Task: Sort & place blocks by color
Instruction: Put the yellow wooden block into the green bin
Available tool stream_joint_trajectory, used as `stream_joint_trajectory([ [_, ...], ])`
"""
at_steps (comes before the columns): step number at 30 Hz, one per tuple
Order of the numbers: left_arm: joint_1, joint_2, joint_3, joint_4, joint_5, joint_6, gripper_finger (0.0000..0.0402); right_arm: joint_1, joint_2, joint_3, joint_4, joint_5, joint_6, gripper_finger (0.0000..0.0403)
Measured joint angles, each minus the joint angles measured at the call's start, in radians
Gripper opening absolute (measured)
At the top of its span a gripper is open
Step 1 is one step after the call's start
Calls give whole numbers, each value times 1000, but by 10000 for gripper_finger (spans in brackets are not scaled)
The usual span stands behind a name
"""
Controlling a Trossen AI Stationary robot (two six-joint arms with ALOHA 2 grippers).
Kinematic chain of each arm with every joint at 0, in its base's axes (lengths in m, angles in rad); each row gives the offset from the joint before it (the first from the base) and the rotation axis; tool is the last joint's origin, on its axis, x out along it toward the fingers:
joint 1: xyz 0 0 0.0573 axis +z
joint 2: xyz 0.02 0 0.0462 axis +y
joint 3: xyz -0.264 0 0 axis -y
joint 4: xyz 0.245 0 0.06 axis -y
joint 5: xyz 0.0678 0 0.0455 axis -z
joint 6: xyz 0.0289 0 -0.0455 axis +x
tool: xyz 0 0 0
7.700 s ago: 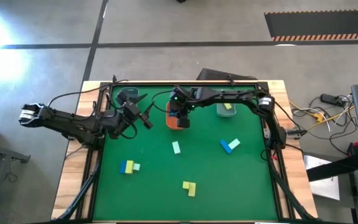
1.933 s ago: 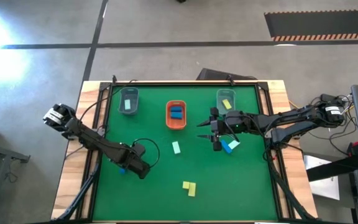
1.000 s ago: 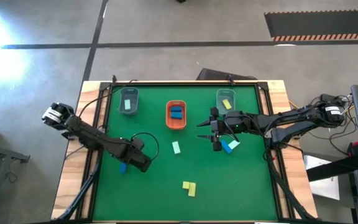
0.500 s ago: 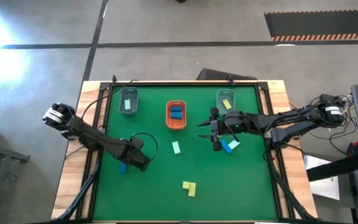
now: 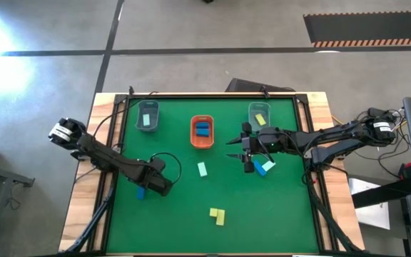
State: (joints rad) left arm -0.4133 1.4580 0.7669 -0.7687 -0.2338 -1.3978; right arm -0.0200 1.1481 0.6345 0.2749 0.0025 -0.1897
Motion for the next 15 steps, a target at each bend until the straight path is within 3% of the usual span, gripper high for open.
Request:
stream_joint_trajectory([
  [3, 0, -27, 30, 11, -113, 98, 116, 1, 2, -4, 1, -3, 19, 196],
  [6, 2, -68, 61, 120, -252, 315, 116, 2, 18, -15, 54, -12, 34, 196],
  [9, 2, -119, 59, 388, -344, 658, 116, 4, 60, -30, 179, -71, 42, 196],
  [15, 11, -152, -13, 1056, -340, 1348, 116, 26, 203, -38, 523, -219, 93, 196],
])
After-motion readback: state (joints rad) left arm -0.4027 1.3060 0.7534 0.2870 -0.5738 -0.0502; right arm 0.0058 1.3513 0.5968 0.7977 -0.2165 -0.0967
